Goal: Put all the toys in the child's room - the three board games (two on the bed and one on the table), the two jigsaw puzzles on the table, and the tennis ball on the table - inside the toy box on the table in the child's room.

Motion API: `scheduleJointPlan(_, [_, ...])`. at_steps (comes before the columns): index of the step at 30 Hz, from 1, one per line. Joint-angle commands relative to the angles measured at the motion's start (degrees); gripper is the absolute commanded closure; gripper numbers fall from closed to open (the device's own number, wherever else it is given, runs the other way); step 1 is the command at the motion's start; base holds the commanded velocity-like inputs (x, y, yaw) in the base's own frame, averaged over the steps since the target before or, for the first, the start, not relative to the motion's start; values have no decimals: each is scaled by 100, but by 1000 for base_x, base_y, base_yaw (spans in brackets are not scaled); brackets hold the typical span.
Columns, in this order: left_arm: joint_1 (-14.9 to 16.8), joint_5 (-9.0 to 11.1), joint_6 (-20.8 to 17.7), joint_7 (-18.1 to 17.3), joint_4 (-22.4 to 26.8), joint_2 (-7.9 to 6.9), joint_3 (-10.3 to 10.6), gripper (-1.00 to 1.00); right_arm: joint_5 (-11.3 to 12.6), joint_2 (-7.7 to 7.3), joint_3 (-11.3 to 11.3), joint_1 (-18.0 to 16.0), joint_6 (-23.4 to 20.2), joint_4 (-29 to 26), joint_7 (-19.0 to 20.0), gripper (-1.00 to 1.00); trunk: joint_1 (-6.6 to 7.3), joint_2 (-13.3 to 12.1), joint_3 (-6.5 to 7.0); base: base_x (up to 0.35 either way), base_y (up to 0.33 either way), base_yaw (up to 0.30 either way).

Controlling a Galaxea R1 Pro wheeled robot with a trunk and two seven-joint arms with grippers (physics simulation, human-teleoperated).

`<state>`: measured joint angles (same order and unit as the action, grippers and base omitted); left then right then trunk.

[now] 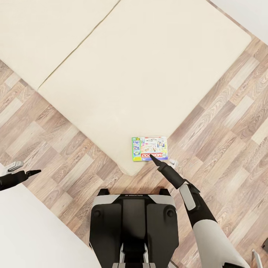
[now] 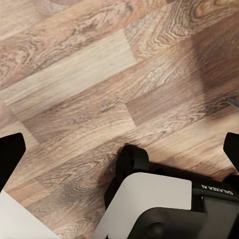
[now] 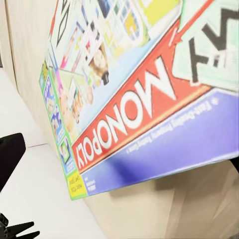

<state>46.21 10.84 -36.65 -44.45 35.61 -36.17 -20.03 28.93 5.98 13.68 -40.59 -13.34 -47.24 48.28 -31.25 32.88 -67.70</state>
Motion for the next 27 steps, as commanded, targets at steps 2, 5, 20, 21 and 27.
scheduleJointPlan(2, [1, 17, -36, -11, -2, 0, -10, -100, 33, 3, 21, -2, -56, 2, 23, -100, -2, 6, -4, 0, 0, 0])
scheduleJointPlan(5, [2, 15, -36, -11, -2, -3, -10, -100, 34, -1, 22, -2, -55, 2, 23, -100, -2, 6, -4, 0, 0, 0])
scheduleJointPlan(20, [2, 18, -36, -11, -2, -1, -10, -100, 34, -2, 173, -2, -55, -3, 25, -100, -2, 6, -4, 0, 0, 0])
scheduleJointPlan(21, [2, 17, -36, -11, -2, 0, -10, -100, 34, -4, 176, -2, -55, -3, 25, -100, -2, 6, -4, 0, 0, 0])
scheduleJointPlan(27, [1, 17, -36, -11, -2, 2, -10, -100, 34, -8, 185, -2, -55, -4, 24, -100, -2, 6, -4, 0, 0, 0])
